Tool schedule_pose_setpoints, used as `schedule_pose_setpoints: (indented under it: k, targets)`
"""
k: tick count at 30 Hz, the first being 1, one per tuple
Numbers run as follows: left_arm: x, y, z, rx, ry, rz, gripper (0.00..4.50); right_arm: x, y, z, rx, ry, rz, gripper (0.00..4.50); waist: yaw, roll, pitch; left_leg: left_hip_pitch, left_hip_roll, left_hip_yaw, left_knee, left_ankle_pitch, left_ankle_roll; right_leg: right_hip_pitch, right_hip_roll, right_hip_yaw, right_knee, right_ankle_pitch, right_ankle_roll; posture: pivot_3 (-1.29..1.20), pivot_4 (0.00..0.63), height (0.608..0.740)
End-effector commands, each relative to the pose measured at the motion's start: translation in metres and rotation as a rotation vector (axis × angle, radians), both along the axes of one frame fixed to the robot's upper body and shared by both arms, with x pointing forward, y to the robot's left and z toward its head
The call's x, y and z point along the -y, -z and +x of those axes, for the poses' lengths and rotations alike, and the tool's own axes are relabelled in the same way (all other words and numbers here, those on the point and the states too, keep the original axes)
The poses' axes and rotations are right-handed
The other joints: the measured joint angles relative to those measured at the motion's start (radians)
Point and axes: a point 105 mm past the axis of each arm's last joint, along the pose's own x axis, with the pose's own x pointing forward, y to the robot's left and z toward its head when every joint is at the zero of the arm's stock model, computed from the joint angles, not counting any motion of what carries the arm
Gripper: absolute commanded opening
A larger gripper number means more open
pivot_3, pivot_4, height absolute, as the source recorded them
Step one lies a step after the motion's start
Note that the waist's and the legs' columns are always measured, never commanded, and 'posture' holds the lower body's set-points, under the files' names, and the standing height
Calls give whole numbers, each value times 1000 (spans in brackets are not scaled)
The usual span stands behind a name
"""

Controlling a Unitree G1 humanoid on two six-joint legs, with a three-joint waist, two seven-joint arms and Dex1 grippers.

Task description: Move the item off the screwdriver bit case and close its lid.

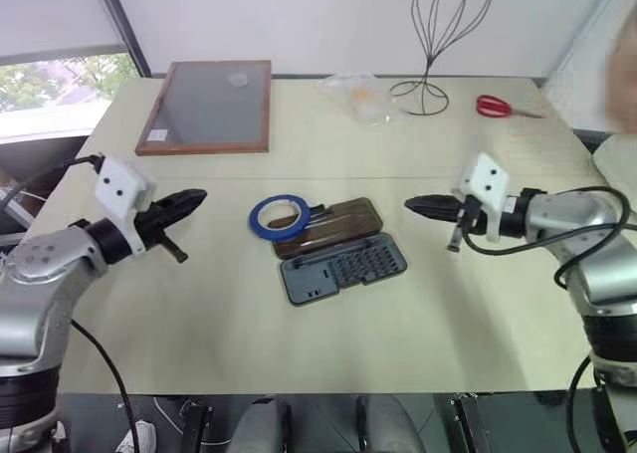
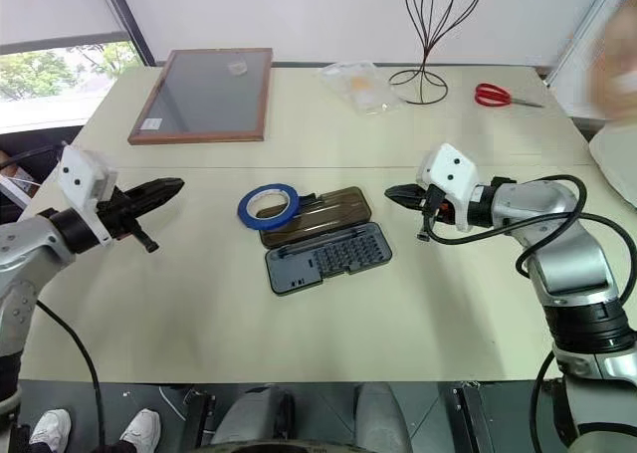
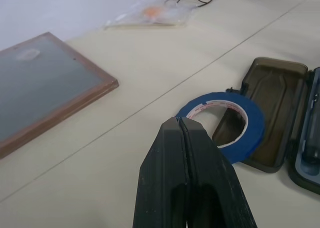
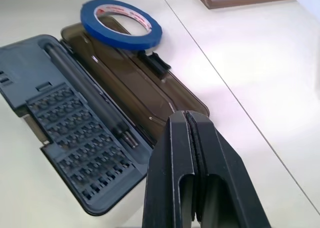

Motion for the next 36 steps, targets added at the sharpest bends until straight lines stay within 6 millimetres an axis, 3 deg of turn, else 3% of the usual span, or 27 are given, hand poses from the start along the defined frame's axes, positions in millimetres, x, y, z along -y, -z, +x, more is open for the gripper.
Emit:
schedule_pose_setpoints:
  k: [1,23,34,35,36]
  targets:
    - [1,-12,-4,54,11,17,0,-4,-13,-4,45,-16,13,0,4,0,0,0,0,0,0,0,0,0,0,0,0,0,0,0,150,740]
    - [2,-8,0,34,-14,31,0,-8,-10,-4,40,-17,21,0,16,0,0,0,0,0,0,0,0,0,0,0,0,0,0,0,150,740]
    - [6,-7,11,40,-31,-6,0,0,-8,-3,39,3,8,0,17,0,0,0,0,0,0,0,0,0,0,0,0,0,0,0,150,740]
    - [7,-8,12,40,-28,-15,498,1,-8,-2,39,5,7,0,16,0,0,0,0,0,0,0,0,0,0,0,0,0,0,0,150,740]
    - [7,-8,13,43,-25,-4,555,3,-7,-2,38,9,6,0,17,0,0,0,-1,0,0,0,-1,0,0,0,0,0,0,0,150,740]
